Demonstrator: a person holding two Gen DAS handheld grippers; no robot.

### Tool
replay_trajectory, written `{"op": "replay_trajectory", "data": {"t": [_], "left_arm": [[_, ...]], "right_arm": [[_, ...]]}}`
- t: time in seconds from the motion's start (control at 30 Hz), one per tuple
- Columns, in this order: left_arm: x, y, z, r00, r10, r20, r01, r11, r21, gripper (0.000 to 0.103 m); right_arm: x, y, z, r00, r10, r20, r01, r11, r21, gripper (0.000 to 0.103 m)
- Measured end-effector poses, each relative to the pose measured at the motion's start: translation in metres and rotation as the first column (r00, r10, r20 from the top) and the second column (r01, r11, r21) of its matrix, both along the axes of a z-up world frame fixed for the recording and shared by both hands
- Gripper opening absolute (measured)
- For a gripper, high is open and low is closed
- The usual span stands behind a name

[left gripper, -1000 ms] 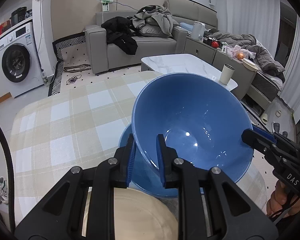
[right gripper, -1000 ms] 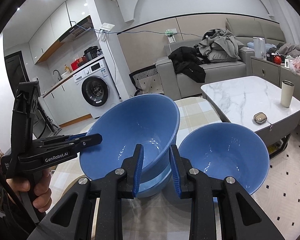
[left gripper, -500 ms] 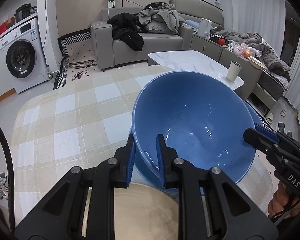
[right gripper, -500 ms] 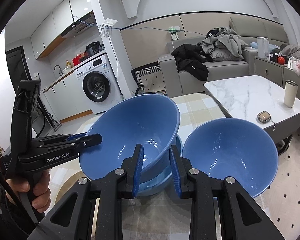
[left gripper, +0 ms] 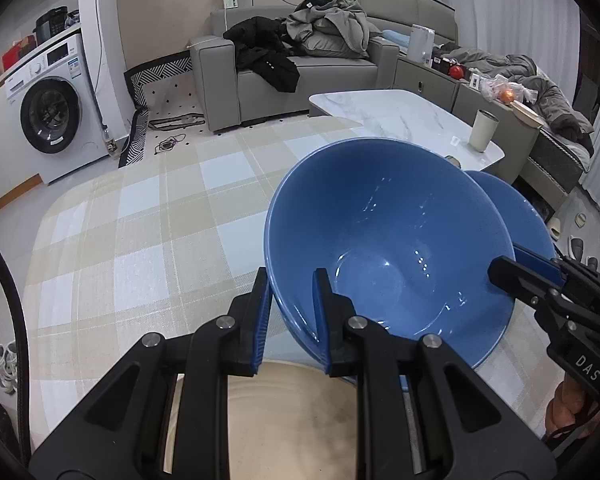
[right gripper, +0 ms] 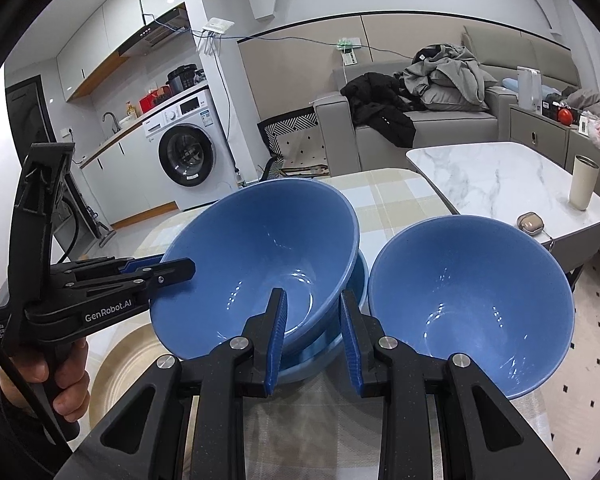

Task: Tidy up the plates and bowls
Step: 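Lower the held blue bowl into the other blue bowl with both tools, then open both tools and pull them back from the nested blue bowls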

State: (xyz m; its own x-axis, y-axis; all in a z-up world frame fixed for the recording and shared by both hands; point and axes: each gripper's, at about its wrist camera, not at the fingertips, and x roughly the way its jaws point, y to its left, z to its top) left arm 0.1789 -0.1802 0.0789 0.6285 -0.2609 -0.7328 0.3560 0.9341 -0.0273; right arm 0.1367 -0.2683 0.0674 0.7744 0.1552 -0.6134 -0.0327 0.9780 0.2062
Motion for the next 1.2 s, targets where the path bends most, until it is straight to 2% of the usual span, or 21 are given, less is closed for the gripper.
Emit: {"op": "replay_trajectory", "data": {"t": [0.77,1.2], "left_arm": [[0.023,-0.008,-0.045,1.000,0.009,-0.007,-0.009,0.997,0.071,0.016],[0.025,-0.003,-0.057,0.999,0.010,-0.033,-0.008,0.998,0.054,0.018]], "right_arm": [[0.011,0.011,-0.017,0.999,-0.016,-0.040,0.014,0.999,-0.053,0.030],[0.011,0.011,-0.018,0.999,-0.011,-0.048,0.007,0.997,-0.079,0.031]]}}
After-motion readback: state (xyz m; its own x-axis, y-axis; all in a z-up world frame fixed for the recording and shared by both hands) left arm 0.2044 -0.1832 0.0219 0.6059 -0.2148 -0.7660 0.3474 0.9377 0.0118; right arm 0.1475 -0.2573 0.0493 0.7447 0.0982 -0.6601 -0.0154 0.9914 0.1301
